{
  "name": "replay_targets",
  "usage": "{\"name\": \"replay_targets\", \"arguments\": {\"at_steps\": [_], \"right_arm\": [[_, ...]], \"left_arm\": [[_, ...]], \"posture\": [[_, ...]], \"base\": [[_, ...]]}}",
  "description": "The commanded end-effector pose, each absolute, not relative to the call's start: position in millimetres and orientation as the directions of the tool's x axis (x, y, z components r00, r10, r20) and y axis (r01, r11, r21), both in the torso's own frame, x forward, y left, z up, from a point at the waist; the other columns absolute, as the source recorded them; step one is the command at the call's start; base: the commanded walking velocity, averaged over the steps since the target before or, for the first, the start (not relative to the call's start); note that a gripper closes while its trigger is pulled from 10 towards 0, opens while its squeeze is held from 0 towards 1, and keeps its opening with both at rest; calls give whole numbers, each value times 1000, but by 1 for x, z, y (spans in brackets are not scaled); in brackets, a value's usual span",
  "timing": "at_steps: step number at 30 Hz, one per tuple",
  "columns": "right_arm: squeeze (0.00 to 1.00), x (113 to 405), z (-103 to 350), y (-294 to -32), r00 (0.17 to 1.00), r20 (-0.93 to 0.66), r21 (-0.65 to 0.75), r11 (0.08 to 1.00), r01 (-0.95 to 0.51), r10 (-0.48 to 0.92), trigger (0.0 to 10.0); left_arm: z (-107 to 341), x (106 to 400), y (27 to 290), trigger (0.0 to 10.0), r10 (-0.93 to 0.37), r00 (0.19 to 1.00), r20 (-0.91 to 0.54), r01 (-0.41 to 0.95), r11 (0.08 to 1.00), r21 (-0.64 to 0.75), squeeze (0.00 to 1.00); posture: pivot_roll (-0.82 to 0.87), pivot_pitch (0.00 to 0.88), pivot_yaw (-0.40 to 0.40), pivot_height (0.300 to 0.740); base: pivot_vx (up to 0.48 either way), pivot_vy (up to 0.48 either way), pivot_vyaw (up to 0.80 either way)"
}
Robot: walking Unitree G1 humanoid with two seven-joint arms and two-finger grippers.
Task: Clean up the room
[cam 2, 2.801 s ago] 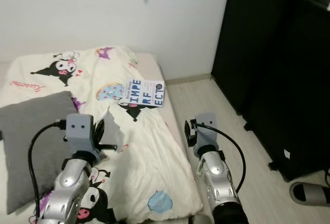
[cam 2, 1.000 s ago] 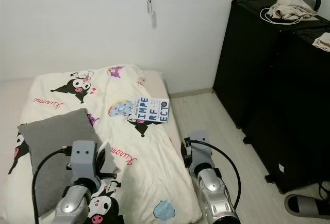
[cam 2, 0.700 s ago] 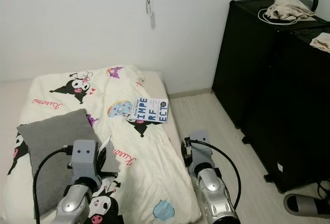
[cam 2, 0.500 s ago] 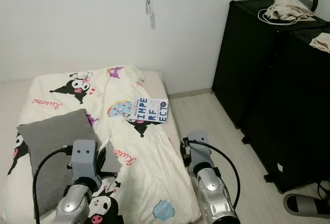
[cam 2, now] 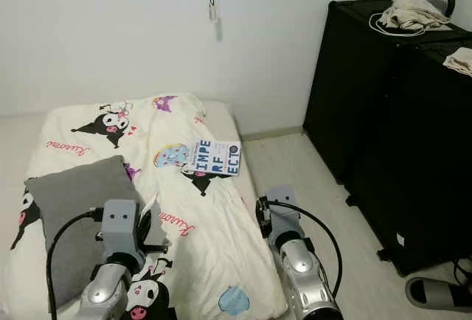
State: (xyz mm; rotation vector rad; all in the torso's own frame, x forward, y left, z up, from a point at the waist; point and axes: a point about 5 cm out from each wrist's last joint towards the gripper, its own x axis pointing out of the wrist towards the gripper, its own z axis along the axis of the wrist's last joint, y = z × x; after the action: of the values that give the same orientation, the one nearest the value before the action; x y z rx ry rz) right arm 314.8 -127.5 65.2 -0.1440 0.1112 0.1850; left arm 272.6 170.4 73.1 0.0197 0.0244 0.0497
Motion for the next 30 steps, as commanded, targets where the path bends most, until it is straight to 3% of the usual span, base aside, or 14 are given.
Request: {"name": "replay_targets", "arguments": {"at_steps": [1,30], "right_arm": [[0,313,60,-126,973,-138,-137,969,-204,186,10000],[0,314,62,-126,974,-131,-143,968,-205,187,10000]], "left_arm": [[66,268,171,10000,58,997,-53,-57,998,28,0],[67,268,172,10000,61,997,-48,-59,998,34,0]], "posture": [[31,120,-35,740],[37,128,-36,740]], "base": [[0,0,800],[0,0,800]]}}
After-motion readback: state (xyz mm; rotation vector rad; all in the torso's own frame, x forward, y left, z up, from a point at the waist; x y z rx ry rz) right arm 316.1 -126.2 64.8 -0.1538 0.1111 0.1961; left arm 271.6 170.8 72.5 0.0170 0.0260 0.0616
